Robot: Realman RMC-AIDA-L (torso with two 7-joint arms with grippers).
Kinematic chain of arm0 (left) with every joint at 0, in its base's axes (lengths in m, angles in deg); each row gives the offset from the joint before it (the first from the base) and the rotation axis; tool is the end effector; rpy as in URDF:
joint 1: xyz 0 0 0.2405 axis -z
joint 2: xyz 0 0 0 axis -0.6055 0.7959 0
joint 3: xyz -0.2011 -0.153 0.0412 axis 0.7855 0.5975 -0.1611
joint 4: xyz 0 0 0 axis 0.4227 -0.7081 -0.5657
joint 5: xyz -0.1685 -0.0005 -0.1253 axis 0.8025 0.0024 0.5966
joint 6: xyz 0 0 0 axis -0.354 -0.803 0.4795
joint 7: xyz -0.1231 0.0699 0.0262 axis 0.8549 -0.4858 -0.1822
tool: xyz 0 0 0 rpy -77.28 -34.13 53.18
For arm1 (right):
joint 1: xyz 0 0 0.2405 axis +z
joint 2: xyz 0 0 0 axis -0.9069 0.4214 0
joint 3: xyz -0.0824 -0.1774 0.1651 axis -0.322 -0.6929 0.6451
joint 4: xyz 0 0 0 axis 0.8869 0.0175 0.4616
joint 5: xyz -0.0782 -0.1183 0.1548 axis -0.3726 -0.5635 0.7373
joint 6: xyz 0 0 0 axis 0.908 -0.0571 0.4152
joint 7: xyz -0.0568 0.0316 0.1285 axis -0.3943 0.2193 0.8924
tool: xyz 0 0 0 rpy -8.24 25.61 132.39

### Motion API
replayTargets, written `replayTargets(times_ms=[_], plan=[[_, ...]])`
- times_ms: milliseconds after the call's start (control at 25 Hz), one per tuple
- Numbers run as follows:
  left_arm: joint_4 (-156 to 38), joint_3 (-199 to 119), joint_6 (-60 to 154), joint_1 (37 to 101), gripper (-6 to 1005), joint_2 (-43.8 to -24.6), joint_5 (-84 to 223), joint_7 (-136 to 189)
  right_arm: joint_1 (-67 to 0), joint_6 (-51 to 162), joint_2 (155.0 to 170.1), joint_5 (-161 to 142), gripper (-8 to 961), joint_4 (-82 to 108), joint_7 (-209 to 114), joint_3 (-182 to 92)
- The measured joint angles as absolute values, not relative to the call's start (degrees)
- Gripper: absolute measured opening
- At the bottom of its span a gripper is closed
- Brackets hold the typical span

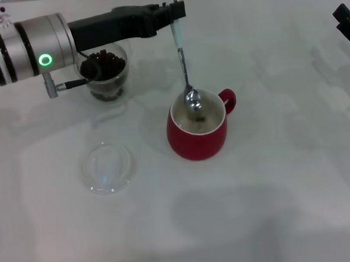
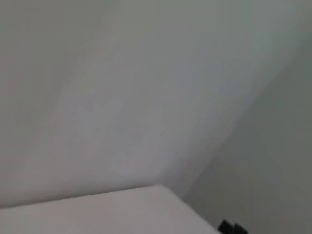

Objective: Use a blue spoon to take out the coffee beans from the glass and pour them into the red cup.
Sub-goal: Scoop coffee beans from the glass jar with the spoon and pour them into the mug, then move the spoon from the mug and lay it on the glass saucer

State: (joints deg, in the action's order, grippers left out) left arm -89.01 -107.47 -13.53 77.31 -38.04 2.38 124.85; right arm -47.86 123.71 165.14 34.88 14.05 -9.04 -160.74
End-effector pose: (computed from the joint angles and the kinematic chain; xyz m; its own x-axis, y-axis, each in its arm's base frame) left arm -0.1623 0.3857 -0.0525 0.5714 0.5379 0.6198 0.6357 -0.7678 0.0803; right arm 0.3681 0.2767 0.0136 0.3914 -0.0572 -0.9185 -0.9025 -0.2190 -0.3709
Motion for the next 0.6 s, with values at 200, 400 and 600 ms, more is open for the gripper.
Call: replayTargets(times_ms=[200,400,600], plan=[[-90.58,-107.32,-14.08,76.64,124,-38.17,2.46,122.53,-47.94,123.58,165.14,34.88,857,14.06,-9.02,-160.74],[-90.64,-107.05,-16.04,72.79,124,-38.15,12.49,122.81,-47.89,123.43,165.14,35.18,857,14.05,-9.0,-160.73],[-89.66,-106.87,-22.31,63.43,124,-37.46,29.16,123.81,-47.37,123.4,165.14,35.69,858,14.07,-9.06,-160.74]])
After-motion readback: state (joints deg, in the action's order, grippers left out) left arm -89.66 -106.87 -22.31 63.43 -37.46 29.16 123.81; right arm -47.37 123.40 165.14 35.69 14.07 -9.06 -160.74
